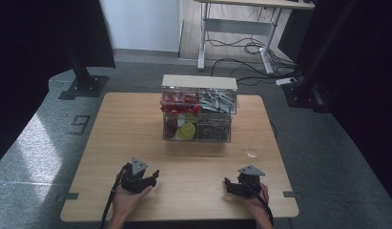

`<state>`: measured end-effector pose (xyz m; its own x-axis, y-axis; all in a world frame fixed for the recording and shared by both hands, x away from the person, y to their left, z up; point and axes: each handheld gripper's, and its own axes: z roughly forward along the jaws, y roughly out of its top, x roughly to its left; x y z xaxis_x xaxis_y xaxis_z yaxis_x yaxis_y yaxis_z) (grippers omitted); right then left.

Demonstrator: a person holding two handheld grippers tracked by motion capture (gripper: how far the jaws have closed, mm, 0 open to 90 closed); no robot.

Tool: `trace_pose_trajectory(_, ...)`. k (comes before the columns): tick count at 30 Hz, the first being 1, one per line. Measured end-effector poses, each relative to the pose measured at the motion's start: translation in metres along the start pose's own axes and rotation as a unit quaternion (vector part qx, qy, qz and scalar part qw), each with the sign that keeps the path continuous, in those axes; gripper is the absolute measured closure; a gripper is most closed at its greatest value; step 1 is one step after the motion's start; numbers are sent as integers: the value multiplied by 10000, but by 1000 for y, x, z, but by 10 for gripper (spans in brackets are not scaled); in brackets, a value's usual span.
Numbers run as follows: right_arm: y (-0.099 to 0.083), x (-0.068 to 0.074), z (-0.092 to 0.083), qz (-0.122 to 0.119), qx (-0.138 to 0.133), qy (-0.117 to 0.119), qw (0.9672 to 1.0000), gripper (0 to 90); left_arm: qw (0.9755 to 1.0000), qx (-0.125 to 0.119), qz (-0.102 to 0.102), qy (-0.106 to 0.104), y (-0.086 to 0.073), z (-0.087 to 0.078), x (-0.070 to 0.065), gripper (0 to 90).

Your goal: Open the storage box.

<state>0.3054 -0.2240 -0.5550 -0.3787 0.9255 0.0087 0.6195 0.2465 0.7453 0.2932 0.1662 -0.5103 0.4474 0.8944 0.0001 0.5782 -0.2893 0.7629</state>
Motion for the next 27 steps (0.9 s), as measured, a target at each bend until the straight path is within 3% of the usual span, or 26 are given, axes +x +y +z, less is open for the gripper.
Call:
trace_pose_trajectory(5,0,0,0,7,-2,-2,10000,172,9999,-110,-64,-112,3,-5,1,468)
trace_pose_trajectory(8,0,0,0,6,-4,-5,10000,173,9993,-215,27,-290,7,-10,0,536)
trace_pose_trajectory(16,0,0,0,7,-8,-14,10000,176,9971,-538,94,-524,14,-16,-3,722)
trace_pose_trajectory(20,0,0,0,22,-14,-27,10000,186,9965,-585,96,-595,18,-15,-5,781)
trace_pose_trajectory(22,0,0,0,28,-16,-31,10000,189,9955,-596,77,-738,22,-15,-7,811)
trace_pose_trajectory(27,0,0,0,32,-17,-33,10000,191,9953,-575,108,-770,28,-14,-10,853)
